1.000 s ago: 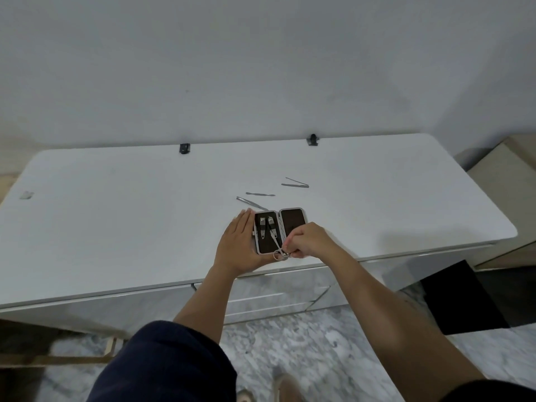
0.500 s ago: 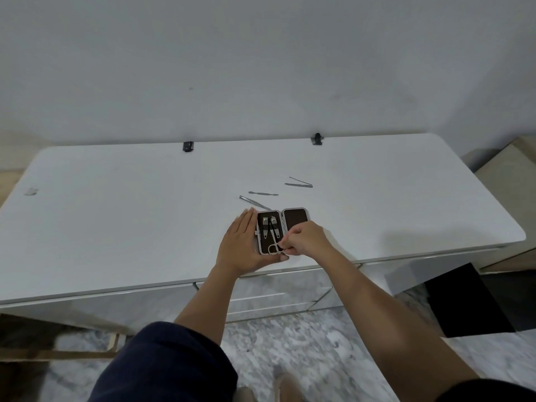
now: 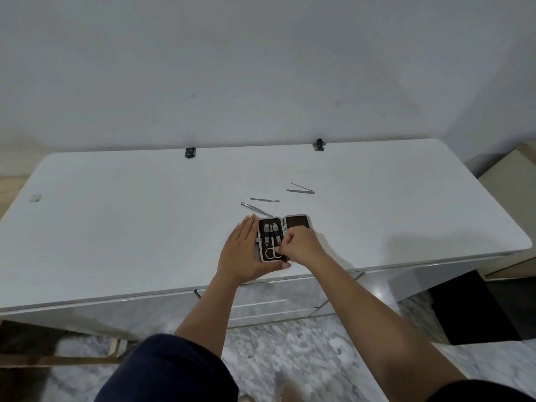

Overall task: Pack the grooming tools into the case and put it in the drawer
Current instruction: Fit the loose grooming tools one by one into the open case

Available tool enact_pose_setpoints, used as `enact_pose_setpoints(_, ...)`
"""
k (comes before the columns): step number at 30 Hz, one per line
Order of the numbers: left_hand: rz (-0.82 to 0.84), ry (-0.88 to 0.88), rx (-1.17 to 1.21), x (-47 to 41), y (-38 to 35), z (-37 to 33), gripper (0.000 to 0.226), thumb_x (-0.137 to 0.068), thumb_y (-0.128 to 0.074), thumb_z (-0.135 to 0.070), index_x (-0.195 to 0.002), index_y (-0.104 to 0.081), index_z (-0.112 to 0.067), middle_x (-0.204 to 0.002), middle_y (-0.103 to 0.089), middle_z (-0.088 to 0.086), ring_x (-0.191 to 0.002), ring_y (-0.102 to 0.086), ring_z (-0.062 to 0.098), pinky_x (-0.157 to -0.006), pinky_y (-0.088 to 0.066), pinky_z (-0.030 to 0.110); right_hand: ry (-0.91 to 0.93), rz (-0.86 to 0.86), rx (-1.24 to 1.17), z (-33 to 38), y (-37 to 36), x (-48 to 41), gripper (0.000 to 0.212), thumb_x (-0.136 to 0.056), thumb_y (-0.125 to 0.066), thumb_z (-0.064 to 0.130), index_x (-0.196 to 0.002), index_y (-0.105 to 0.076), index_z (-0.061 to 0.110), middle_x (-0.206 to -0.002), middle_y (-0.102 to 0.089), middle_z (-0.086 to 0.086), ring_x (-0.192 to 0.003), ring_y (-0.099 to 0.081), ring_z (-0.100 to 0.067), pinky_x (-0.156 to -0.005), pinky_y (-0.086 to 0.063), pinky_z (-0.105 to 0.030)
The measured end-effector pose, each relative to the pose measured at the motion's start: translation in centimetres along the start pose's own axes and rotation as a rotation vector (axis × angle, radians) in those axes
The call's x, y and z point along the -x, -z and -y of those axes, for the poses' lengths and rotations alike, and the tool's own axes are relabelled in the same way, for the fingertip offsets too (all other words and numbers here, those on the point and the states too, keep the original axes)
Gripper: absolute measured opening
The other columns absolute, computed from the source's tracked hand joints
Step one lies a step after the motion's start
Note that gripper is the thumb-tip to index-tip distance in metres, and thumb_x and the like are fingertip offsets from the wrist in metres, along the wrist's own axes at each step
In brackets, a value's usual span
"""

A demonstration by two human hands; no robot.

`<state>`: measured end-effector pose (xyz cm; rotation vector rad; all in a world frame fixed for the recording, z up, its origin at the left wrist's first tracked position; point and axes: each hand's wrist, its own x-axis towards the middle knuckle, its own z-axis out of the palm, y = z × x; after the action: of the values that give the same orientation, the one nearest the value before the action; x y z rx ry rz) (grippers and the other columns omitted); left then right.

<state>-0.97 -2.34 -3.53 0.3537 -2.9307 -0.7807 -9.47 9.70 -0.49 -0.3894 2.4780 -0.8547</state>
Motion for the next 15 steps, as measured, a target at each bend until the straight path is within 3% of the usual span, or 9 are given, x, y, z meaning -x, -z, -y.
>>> enact_pose_setpoints(9,-0.012,-0.002,0.002,0.0,0.0,-0.1,0.124,-0.056,-0.056,-0.081,-0.147,-0.011,-0.009,-0.156,-0.011,0.003,-0.143,-0.004,0.012,-0.11,0.007,0.019,0.036,0.022,-0.1,-0.8,0.2,-0.3,0.019,-0.073,-0.076,0.011,-0.065,-0.058,0.011,-0.054,-0.05,0.007,-0.049,-0.047,-0.003,-0.045,-0.039,-0.006)
enact_pose_setpoints(12,-0.018,0.005,0.007,0.0,0.1,-0.1,0.124,-0.056,-0.056,-0.082,-0.147,-0.012,-0.01,-0.156,-0.013,0.003,-0.143,-0.005,0.012,-0.11,0.006,0.02,0.018,0.113,-0.146,-0.7,0.9,-0.6,0.014,-0.08,-0.069,0.012,-0.07,-0.06,0.01,-0.058,-0.055,0.003,-0.052,-0.054,-0.008,-0.053,-0.049,-0.017)
enact_pose_setpoints(15,-0.013,0.002,0.002,-0.1,0.0,0.0,0.125,-0.056,-0.056,-0.083,-0.147,-0.013,-0.01,-0.156,-0.013,0.004,-0.143,-0.005,0.012,-0.11,0.007,0.019,0.016,0.179,-0.165,-0.3,2.2,-1.2,0.018,-0.086,-0.061,0.011,-0.069,-0.058,0.012,-0.063,-0.059,0.0,-0.055,-0.058,-0.008,-0.049,-0.049,-0.012)
